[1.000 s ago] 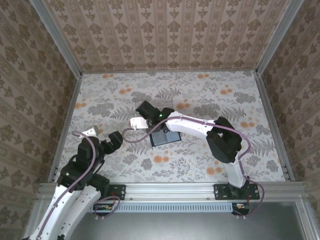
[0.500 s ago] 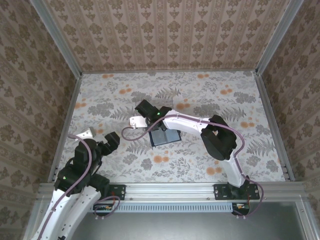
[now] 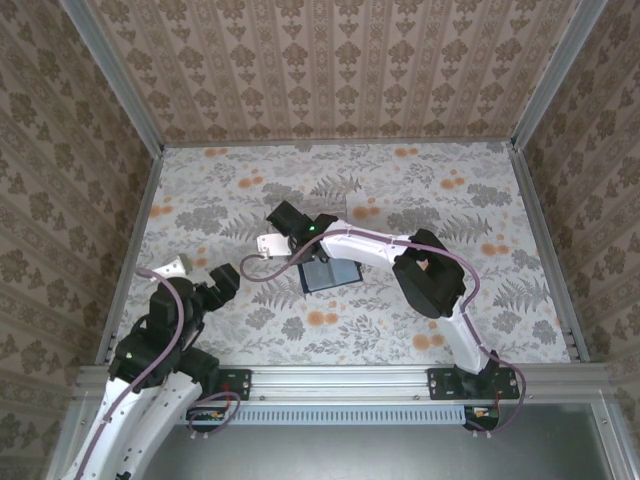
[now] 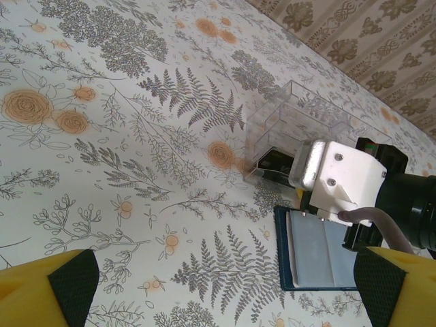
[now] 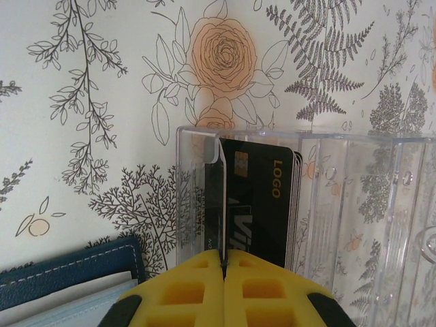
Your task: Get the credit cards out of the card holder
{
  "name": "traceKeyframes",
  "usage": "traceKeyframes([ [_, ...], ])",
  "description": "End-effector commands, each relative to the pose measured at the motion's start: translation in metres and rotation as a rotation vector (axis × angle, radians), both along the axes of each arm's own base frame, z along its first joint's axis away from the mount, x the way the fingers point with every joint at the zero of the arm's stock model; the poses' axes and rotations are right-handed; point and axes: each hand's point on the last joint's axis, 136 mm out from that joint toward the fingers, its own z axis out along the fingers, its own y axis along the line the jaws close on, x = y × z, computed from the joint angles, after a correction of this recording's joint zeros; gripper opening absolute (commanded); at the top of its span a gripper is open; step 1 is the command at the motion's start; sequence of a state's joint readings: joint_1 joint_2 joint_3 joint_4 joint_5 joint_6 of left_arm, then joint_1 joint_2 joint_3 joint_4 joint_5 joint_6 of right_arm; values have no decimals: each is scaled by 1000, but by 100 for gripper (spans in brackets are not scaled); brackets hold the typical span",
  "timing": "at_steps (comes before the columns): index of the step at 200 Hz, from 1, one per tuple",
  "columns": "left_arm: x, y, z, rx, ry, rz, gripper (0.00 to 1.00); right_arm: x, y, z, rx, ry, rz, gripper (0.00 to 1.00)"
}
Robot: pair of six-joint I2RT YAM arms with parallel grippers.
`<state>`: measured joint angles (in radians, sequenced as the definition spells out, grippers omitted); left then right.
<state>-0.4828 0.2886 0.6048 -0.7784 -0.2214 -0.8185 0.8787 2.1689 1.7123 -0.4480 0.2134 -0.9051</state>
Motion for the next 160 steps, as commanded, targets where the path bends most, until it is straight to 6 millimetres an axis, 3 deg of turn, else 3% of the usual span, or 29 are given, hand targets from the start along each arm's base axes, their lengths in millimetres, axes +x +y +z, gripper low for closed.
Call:
traceKeyframes([
  [1,1,0,0,0,1,-1,100,10,0,4,17,-3,-37,8],
  [9,1,0,1,-1,-2,-2,100,14,-1,5,21,-13,-47,9],
  [20,1,-1,0,0,0,-3,100,19,-2,7,26,-30,-65,22],
  [47,1,-1,-1,-3,0,-5,100,30,-5,12,38,-70,-103,27],
  [105,3,-6,-5,-8,6,-24,100,48,-15,31,100,-112,-218,27],
  [138,4,-10,-7,-13,15,-40,100,45,-21,30,114,-92,-250,26],
  [160,5,-16,-7,-21,16,-72,100,39,-23,41,174,-71,-280,25],
])
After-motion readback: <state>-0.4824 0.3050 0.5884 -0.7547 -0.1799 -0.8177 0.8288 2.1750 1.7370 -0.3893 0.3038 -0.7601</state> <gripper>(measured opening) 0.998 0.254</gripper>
